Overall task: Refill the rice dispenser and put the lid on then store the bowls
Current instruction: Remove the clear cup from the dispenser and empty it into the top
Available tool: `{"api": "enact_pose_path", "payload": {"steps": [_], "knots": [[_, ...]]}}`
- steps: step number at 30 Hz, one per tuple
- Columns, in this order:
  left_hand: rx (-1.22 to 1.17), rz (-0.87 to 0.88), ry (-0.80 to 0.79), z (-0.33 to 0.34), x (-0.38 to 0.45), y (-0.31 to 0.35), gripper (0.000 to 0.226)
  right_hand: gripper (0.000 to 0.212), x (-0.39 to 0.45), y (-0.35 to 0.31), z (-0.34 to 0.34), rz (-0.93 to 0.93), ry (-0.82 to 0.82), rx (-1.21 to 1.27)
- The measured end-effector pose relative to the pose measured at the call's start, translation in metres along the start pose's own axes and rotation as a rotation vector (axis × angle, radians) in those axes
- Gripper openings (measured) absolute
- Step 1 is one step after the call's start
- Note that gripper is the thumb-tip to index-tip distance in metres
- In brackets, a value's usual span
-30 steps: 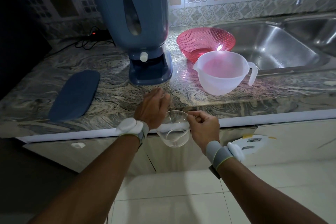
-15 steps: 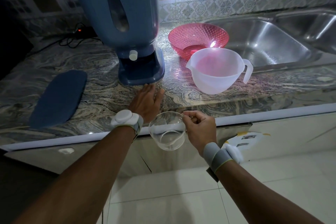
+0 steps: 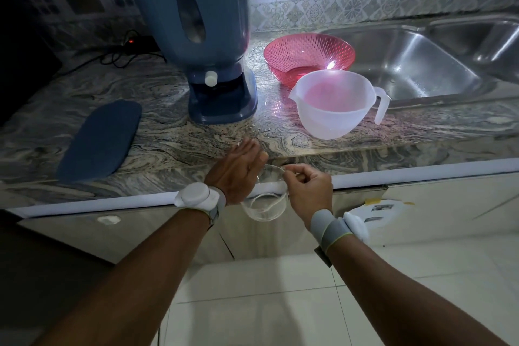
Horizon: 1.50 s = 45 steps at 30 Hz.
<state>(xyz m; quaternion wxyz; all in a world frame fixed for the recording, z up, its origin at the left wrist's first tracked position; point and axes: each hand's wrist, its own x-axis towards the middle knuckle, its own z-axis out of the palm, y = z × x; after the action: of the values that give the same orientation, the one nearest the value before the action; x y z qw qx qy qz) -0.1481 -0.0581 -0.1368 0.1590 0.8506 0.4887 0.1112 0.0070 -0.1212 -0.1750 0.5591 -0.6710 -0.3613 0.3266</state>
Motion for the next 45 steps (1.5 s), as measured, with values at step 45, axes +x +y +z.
{"api": "enact_pose_path", "payload": {"steps": [45], "knots": [[-0.026, -0.108, 0.1, 0.002, 0.069, -0.014, 0.068, 0.015, 0.019, 0.007, -0.014, -0.021, 0.001, -0.041]]}}
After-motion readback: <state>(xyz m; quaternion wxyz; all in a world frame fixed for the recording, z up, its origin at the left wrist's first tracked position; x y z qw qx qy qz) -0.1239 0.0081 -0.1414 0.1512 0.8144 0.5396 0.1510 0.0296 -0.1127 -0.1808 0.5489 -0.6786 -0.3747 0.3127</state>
